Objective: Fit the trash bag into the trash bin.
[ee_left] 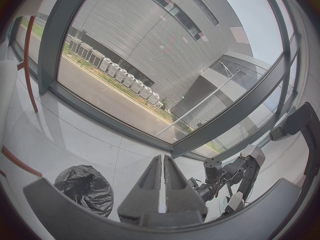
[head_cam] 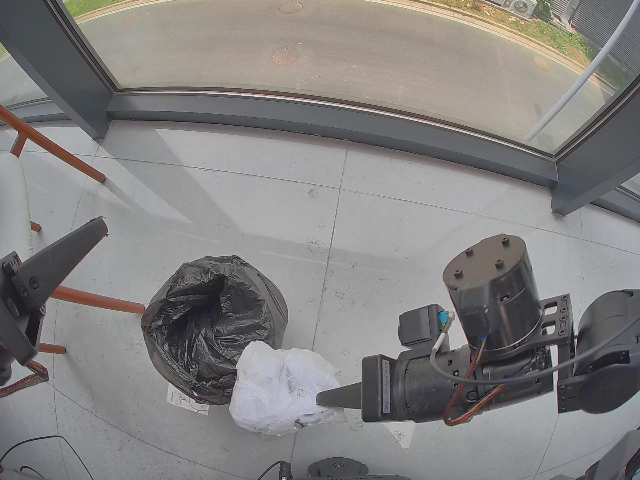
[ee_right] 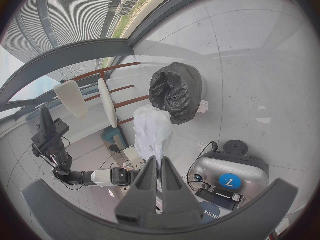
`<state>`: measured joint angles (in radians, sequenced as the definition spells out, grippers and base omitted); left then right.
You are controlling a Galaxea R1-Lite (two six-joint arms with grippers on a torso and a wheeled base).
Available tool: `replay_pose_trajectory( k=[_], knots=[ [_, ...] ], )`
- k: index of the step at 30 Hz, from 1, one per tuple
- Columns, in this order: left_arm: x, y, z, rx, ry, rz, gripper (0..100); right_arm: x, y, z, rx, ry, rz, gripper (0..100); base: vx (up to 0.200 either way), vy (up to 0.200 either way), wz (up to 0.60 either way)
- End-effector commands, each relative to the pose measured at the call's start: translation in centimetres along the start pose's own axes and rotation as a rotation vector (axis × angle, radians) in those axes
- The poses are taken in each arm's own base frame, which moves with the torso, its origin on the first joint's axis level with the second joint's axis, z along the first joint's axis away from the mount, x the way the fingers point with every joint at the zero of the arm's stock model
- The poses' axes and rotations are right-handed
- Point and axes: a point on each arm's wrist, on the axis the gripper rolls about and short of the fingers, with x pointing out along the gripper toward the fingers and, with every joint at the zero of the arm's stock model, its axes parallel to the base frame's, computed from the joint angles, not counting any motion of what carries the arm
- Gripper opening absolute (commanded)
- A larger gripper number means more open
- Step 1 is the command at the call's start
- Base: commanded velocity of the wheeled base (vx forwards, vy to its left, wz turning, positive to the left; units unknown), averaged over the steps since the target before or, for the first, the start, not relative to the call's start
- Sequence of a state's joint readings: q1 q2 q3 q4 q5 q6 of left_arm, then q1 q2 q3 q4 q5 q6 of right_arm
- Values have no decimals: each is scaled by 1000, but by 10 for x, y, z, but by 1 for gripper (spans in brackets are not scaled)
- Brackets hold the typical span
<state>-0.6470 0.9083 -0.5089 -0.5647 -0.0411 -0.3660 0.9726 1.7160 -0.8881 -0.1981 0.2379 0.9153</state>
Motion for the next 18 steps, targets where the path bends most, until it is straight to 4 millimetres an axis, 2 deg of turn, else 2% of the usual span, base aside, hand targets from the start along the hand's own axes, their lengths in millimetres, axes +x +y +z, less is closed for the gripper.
replay_pose_trajectory(
  k=[1, 8, 11, 15, 18],
  knots=[
    [0, 0, 1, -1, -4, 0, 0, 13, -3, -1, -2, 7, -2, 0, 0, 200, 0],
    [0, -1, 2, -1, -6, -6, 0, 39, -9, -2, -11, 10, -4, 0, 0, 200, 0],
    [2, -3, 6, 0, -26, -15, 0, 52, -14, -2, -33, 16, -14, 0, 0, 0, 0],
    [4, -6, 15, 1, -50, -25, 0, 71, -21, 9, -62, -51, -19, 0, 0, 0, 0],
    [4, -7, 19, 2, -60, -29, 0, 74, -26, 20, -52, -103, -32, 0, 0, 0, 0]
  ],
)
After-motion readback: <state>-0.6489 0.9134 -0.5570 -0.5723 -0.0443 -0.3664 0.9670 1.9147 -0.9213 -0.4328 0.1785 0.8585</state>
